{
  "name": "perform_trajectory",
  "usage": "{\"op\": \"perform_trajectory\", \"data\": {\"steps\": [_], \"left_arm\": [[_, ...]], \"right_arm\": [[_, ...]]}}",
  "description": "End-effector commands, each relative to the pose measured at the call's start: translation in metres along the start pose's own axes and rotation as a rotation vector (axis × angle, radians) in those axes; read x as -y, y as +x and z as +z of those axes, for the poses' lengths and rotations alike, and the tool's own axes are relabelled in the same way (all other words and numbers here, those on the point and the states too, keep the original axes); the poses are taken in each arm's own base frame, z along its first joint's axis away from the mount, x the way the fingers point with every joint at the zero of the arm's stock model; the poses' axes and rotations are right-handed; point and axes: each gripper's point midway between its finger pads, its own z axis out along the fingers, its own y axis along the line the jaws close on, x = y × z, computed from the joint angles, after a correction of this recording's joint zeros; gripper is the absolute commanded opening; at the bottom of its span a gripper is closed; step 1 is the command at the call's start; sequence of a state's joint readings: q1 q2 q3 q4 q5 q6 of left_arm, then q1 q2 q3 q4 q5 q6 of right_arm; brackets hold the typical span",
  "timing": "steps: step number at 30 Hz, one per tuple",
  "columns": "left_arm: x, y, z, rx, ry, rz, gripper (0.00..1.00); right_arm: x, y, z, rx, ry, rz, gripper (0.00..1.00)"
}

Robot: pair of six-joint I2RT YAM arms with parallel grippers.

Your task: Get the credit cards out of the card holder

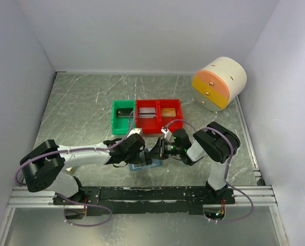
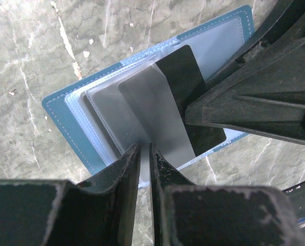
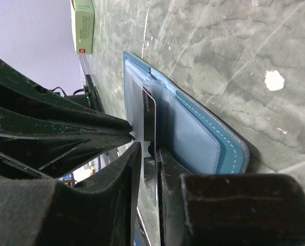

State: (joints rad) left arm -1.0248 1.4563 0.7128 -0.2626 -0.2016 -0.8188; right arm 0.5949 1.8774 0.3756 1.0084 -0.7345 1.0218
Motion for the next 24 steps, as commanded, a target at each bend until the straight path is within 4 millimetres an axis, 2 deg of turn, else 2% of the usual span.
{"op": "perform_trajectory", "data": {"steps": [1,10,13,15,24], "left_arm": [[-0.018,0.025,0.003,-0.088,-0.066,0.03,0.24],[-0.022,0.026,0.001,-0.086,-0.077,0.027,0.25],[-0.023,0.025,0.0,-0.083,-0.081,0.027,0.25],[-0.023,0.026,0.0,-0.087,-0.083,0.027,0.25],[-0.03,0.026,-0.005,-0.071,-0.095,0.014,0.25]], "right_arm": [[-0.007,0.001,0.004,-0.011,-0.037,-0.028,0.2],[-0.008,-0.001,0.007,0.008,-0.04,-0.019,0.12],[-0.004,-0.001,0.007,0.011,-0.031,-0.004,0.07],[-0.005,0.0,0.006,0.009,-0.036,-0.007,0.0],[0.008,-0.015,-0.019,0.08,0.088,-0.052,0.0]]}}
